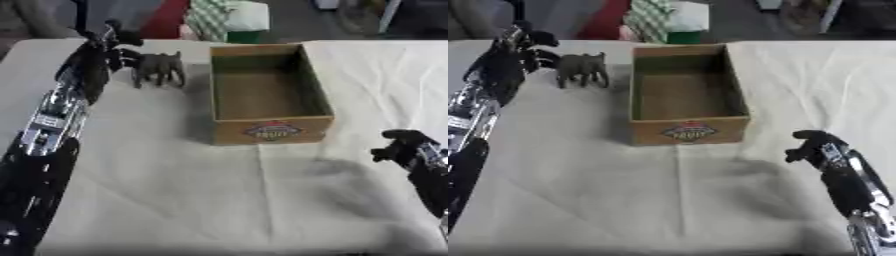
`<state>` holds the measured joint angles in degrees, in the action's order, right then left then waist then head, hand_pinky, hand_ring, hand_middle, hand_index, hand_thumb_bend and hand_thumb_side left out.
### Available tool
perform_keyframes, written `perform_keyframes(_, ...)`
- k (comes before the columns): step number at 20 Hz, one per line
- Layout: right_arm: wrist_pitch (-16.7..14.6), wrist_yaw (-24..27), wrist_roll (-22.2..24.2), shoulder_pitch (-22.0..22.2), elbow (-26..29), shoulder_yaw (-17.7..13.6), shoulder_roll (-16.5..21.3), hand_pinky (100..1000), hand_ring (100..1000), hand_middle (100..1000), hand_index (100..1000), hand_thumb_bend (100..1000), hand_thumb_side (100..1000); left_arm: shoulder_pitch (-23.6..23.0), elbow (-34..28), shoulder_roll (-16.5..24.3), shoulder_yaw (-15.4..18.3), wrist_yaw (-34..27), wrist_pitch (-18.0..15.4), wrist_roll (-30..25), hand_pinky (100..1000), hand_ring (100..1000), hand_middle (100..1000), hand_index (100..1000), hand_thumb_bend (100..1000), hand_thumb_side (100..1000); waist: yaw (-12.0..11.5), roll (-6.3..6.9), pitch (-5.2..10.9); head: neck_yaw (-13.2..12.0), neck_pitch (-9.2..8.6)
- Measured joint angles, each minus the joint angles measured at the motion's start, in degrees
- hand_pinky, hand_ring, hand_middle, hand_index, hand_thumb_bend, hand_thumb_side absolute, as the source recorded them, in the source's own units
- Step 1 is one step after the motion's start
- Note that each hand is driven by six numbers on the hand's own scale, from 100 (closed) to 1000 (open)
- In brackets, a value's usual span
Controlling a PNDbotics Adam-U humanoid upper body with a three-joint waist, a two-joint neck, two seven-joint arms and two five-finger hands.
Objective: Pick up objects on the table and place them in the box.
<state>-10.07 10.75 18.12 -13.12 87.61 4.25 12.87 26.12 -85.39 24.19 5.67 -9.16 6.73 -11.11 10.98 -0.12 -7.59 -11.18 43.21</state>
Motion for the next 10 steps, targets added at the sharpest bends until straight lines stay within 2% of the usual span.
perform_keyframes(6,0.04,0.00,0.04,0.05,0.00,0.02,0.00,746,529,408,723,100,783,4.46,2.36,5.21,-0.88,11.45,-2.84,1.96,727,674,714,760,100,737,0.32,0.04,0.00,0.00,-0.05)
perform_keyframes(10,0.04,-0.02,0.07,0.06,0.00,0.05,0.00,746,529,408,723,100,786,8.92,6.62,9.34,-2.75,21.70,-6.62,2.37,730,691,721,764,100,557,0.50,0.06,-0.01,-0.02,-0.48)
